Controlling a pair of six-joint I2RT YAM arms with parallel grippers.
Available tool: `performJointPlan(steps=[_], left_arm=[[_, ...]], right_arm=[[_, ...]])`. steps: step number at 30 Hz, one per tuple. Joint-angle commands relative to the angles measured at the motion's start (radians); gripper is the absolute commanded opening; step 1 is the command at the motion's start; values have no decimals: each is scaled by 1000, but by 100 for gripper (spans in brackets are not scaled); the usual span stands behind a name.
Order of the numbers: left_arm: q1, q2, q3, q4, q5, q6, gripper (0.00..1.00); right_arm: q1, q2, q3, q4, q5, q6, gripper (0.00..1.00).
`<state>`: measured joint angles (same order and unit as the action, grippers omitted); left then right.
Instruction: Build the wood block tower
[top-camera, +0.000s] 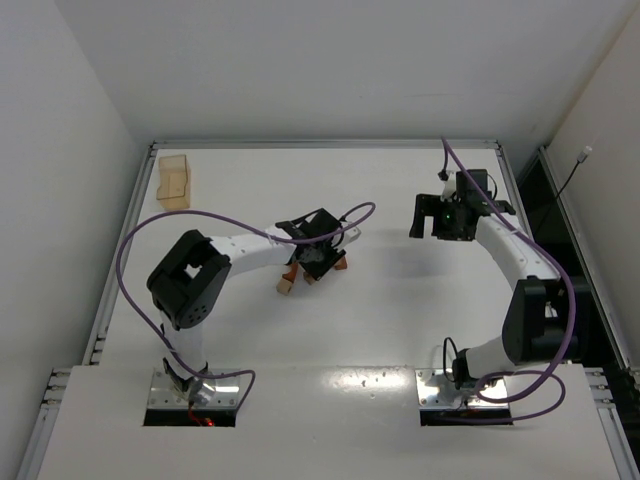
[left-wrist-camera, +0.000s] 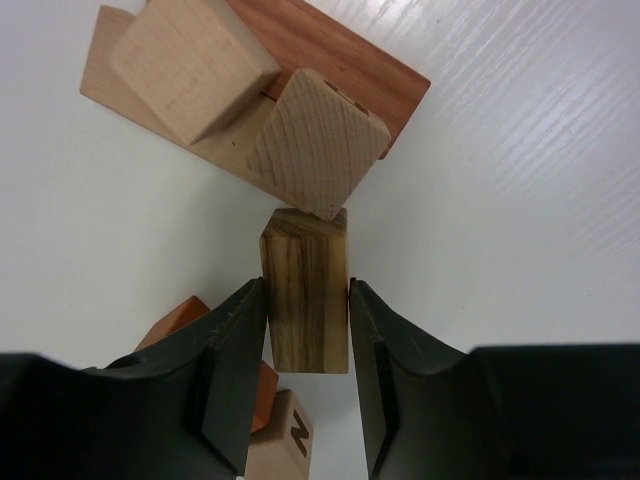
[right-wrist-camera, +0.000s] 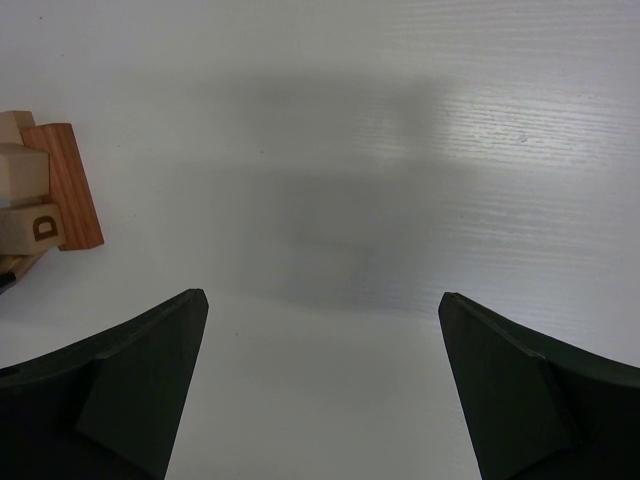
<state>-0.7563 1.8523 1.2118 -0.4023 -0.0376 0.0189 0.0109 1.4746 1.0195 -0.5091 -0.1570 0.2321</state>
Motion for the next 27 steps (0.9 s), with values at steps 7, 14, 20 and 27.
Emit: performJointPlan(steps=[7,14,20,27], left_arm=[[11,-2,-29,11,7,6,5],[54,-203,-180,22,-2,-27,0],[120,-488,-258,10,-1,-120,0],[258,-475,-187,-46,48,-218,0]], right_arm=[[8,7,37,15,7,7,99],[18,-13,27,15,25,18,95],[118,2,-1,44,25,18,50],[224,136,42,24,112,52,0]])
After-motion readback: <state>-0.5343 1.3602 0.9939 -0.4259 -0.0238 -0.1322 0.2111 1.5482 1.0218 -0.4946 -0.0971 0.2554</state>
